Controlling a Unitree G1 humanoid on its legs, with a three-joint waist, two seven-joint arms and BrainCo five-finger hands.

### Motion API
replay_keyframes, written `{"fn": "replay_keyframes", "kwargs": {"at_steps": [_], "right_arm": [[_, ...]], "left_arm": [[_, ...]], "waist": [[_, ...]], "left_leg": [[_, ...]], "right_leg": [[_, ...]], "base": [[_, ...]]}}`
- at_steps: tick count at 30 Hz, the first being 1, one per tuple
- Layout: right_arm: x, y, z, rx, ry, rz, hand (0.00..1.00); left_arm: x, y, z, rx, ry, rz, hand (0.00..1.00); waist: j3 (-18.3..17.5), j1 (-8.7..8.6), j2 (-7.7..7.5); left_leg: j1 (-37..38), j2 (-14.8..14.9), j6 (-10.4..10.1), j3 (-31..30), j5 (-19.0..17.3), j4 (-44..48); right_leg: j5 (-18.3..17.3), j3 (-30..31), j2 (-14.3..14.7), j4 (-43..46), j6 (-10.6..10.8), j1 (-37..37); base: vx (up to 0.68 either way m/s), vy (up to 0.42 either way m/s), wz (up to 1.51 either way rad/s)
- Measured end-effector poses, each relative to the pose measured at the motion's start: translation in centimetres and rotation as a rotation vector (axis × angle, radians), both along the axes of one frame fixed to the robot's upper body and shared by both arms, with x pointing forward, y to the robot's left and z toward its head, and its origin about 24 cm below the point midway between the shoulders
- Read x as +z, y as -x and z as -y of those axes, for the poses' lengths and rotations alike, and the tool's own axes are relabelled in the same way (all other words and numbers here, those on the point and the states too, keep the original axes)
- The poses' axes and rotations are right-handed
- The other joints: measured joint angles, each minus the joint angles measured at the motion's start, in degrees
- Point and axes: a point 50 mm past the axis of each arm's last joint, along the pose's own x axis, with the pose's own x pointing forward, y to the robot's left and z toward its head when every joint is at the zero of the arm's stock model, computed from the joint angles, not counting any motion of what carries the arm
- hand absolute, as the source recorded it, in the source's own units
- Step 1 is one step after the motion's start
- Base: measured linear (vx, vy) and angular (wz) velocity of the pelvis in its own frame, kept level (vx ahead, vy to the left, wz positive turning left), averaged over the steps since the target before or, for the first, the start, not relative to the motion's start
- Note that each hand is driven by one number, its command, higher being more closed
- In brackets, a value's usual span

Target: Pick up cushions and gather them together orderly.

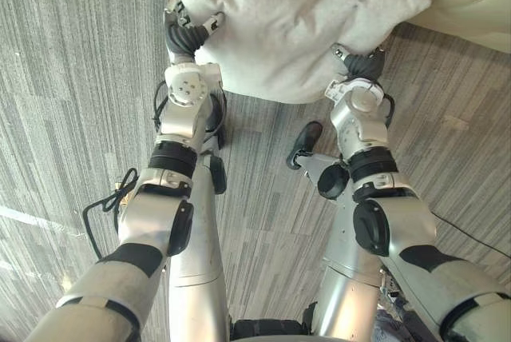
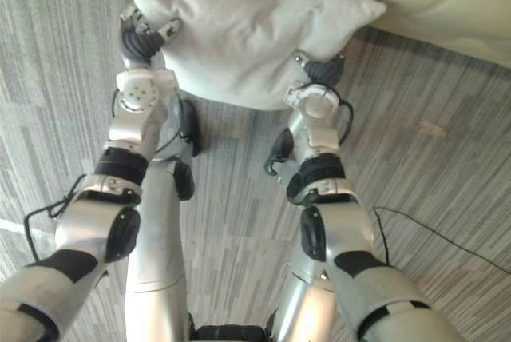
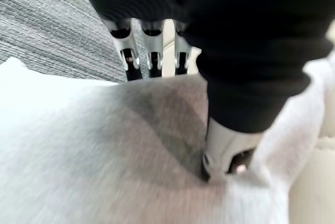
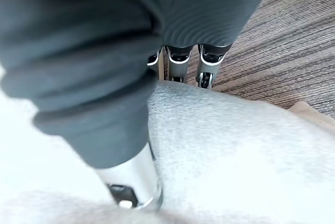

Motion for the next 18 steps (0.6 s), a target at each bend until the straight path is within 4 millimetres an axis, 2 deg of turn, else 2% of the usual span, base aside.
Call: {"fn": "replay_keyframes", "kwargs": {"at_steps": [4, 8, 9, 13, 14, 15, 16, 18], "right_arm": [[-1.7, 0.8, -0.7, 0.013, -0.034, 0.003, 1.0], [-3.4, 2.4, -0.9, 0.019, -0.033, 0.047, 1.0], [-3.8, 3.1, -0.9, 0.018, -0.043, 0.074, 1.0], [-5.8, 5.6, -0.3, -0.001, -0.021, 0.111, 1.0], [-6.7, 6.4, -0.2, -0.007, -0.015, 0.101, 1.0], [-8.5, 7.7, -0.1, -0.013, -0.002, 0.071, 1.0], [-9.3, 8.4, -0.1, -0.02, 0.005, 0.058, 1.0], [-11.1, 10.7, 0.1, -0.029, 0.039, 0.033, 1.0]], "left_arm": [[-1.1, 0.7, 0.4, -0.009, 0.024, 0.004, 1.0], [-2.7, 1.8, 1.0, -0.037, 0.014, 0.021, 1.0], [-3.1, 2.3, 1.4, -0.055, 0.015, 0.043, 1.0], [-4.8, 4.2, 2.6, -0.108, 0.029, 0.08, 1.0], [-5.7, 4.7, 2.9, -0.116, 0.025, 0.065, 1.0], [-7.9, 5.6, 3.4, -0.128, 0.022, 0.017, 1.0], [-8.9, 6.0, 3.5, -0.133, 0.028, -0.002, 1.0], [-11.0, 7.8, 3.8, -0.145, 0.045, -0.037, 1.0]], "waist": [[-0.1, -0.23, -0.04], [-0.33, -0.2, -0.13], [-0.33, -0.11, -0.13], [-0.49, -0.13, -0.07], [-0.49, -0.11, -0.08], [-3.25, -0.22, -0.09], [-4.89, -0.28, -0.08], [-5.36, -0.21, -0.17]], "left_leg": [[3.85, 0.11, -0.01, 0.03, 0.0, -0.35], [11.99, 0.4, -0.14, 0.6, 0.06, -3.97], [15.06, 0.78, -0.04, 1.05, 0.16, -5.77], [23.54, 1.05, -0.06, 1.65, 0.59, -9.86], [26.75, 1.15, -0.22, 1.86, 0.39, -10.75], [29.13, 1.15, -0.28, 2.11, 0.1, -11.91], [29.66, 1.21, -0.39, 2.27, 0.14, -12.16], [37.31, 1.59, -0.72, 3.45, -0.8, -13.89]], "right_leg": [[0.15, -0.04, 0.18, -0.63, -0.23, 3.92], [0.98, -0.08, 1.06, -4.44, -0.58, 11.63], [1.33, -0.13, 1.66, -6.52, 0.03, 14.5], [2.32, -0.68, 2.66, -11.4, 0.29, 22.94], [2.52, -1.12, 2.81, -12.76, 0.02, 26.24], [2.83, -1.22, 3.08, -14.43, -0.06, 28.64], [2.89, -1.19, 3.28, -14.92, 0.02, 29.2], [2.94, -1.08, 3.88, -17.79, 0.37, 36.78]], "base": [[-0.05, 0.013, 0.01], [-0.06, 0.019, -0.07], [-0.05, 0.013, -0.12], [-0.03, 0.005, -0.05], [0.0, 0.0, 0.0], [0.05, -0.019, -0.04], [0.1, -0.012, -0.09], [0.15, -0.005, -0.11]]}}
